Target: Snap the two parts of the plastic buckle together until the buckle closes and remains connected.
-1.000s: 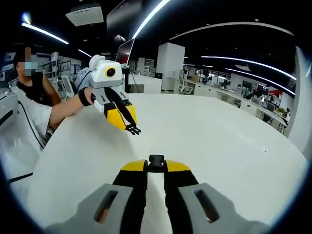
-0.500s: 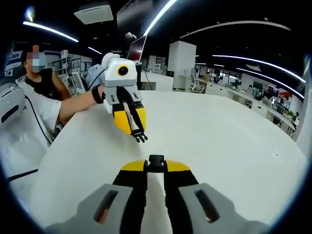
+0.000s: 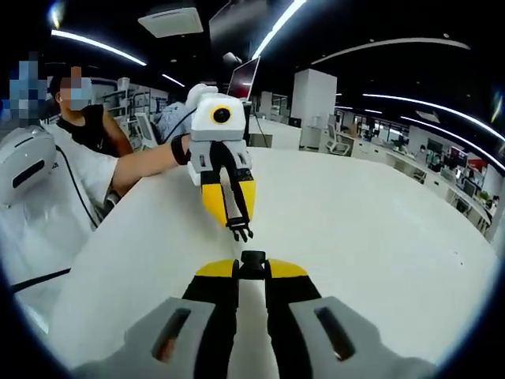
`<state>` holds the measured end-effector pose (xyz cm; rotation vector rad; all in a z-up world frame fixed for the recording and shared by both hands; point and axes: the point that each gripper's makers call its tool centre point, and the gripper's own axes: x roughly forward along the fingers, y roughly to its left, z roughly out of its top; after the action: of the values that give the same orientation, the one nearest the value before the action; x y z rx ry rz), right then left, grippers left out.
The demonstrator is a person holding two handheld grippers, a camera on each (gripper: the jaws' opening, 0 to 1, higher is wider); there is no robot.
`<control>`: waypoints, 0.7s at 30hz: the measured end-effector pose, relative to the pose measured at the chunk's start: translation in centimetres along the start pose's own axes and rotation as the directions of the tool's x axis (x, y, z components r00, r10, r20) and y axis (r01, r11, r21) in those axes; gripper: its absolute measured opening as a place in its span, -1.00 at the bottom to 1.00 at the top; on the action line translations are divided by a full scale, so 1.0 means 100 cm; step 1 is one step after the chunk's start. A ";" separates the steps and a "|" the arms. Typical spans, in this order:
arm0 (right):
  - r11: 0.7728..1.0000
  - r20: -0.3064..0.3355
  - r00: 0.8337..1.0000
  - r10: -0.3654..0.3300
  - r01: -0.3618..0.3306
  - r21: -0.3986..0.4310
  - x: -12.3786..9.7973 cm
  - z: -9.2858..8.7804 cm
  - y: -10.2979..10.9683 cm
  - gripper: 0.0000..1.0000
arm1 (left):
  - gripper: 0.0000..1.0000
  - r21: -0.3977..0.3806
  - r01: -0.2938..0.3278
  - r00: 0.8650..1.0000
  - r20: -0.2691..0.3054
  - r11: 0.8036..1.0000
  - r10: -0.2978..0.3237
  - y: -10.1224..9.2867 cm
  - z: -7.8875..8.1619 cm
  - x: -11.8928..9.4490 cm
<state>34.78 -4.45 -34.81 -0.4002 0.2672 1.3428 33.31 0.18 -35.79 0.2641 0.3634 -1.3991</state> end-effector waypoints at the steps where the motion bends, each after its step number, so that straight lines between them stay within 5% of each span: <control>1: 1.000 -0.002 1.000 0.003 -0.003 -0.001 0.000 0.000 0.001 -0.77 | -0.77 0.022 0.003 1.000 -0.009 1.000 -0.003 -0.002 -0.001 0.000; 5: 1.000 -0.021 1.000 0.007 -0.007 -0.002 0.004 -0.004 0.001 -0.77 | -0.77 0.005 0.041 0.999 0.019 0.999 -0.041 -0.010 0.002 0.000; 21: 0.998 -0.038 0.997 0.063 -0.064 -0.014 0.004 -0.006 0.012 -0.77 | -0.77 0.026 0.057 0.998 -0.020 0.998 -0.057 -0.011 -0.006 0.005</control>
<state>33.71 -4.15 -35.69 -0.4331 0.3036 1.4014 32.24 -0.15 -36.51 0.2911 0.3703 -1.4593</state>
